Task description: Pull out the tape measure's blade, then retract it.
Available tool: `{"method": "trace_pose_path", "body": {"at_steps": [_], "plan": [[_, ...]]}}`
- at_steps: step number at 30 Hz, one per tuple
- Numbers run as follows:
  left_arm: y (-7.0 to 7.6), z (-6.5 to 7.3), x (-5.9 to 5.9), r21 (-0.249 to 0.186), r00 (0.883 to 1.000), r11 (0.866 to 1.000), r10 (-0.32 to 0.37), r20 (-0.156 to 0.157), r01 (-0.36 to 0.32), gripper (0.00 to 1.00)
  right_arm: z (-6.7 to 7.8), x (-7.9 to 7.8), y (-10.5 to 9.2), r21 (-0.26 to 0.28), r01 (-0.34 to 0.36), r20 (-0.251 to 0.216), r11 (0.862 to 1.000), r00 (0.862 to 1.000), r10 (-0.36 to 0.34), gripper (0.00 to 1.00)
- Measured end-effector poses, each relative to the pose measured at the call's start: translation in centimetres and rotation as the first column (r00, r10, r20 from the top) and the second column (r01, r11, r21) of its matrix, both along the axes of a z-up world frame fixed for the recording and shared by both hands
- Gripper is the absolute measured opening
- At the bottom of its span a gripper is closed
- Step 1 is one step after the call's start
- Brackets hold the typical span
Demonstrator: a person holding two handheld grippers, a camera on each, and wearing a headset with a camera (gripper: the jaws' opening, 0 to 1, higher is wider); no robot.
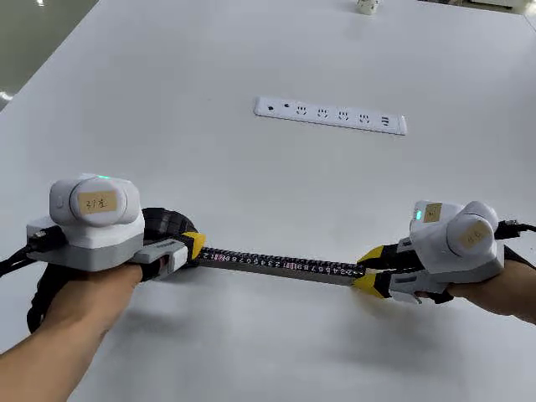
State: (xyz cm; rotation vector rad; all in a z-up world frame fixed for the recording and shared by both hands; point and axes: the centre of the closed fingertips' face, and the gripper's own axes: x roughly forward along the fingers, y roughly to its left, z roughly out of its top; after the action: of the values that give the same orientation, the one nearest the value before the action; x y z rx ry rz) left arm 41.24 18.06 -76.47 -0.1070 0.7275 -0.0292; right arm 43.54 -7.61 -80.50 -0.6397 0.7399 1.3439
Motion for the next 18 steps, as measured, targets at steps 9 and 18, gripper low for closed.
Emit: {"method": "trace_pose_path", "body": {"at_steps": [9,18], "plan": [[0.08,-0.2,0.23,0.0,1.0,1.0,0.015,-0.006,-0.015,0.59,0.02,0.01,-0.04,0.012,0.005,-0.017,1.0,1.0,-0.005,0.11],[0.07,-0.39,0.31,0.01,1.0,1.0,0.011,-0.029,-0.011,0.59,0.06,-0.01,-0.08,0.004,-0.007,-0.007,1.0,1.0,0.007,0.1]]}}
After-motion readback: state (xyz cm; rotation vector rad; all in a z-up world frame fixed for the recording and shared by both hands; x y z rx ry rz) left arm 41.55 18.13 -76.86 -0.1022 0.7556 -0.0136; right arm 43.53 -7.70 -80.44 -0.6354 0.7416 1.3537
